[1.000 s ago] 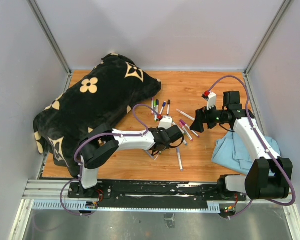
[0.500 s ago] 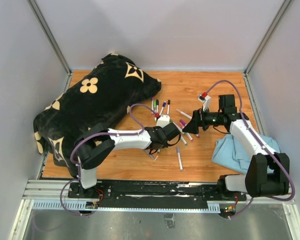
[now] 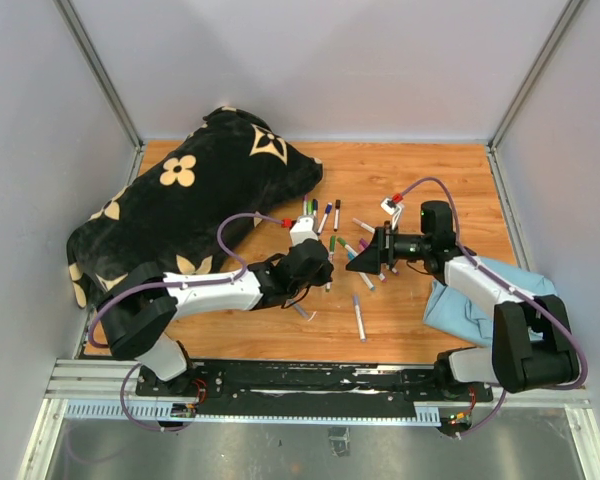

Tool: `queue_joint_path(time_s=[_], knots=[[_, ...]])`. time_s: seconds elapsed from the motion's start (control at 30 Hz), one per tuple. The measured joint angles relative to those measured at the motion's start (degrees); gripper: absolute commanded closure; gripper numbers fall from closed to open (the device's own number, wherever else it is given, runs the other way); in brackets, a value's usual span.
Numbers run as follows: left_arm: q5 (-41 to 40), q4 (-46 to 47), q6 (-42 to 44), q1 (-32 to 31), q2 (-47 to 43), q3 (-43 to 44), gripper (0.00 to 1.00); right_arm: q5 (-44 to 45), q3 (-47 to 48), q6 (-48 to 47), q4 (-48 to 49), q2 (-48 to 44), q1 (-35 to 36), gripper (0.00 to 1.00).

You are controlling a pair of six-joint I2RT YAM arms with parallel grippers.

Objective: Open the pen caps
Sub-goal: Pick up the pen from the center of the board.

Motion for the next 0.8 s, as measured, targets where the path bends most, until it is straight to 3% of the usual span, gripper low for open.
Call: queue_joint_path(time_s=[0.4,0.67,0.8], knots=[[1.3,16.8,-6.0,0.0,-5.7,-6.0,1.00,3.1,0.0,2.6,1.9,1.9,5.7,0.22],[2.7,19.8,-9.0,0.0,-5.3,-6.1,1.00,5.0,0.1,4.1,1.9,1.9,7.8,0.56],[3.2,20.0,-9.4,0.0,-4.9,-6.1,1.00,5.4,0.1,4.7,1.8,1.9,8.0,0.83]])
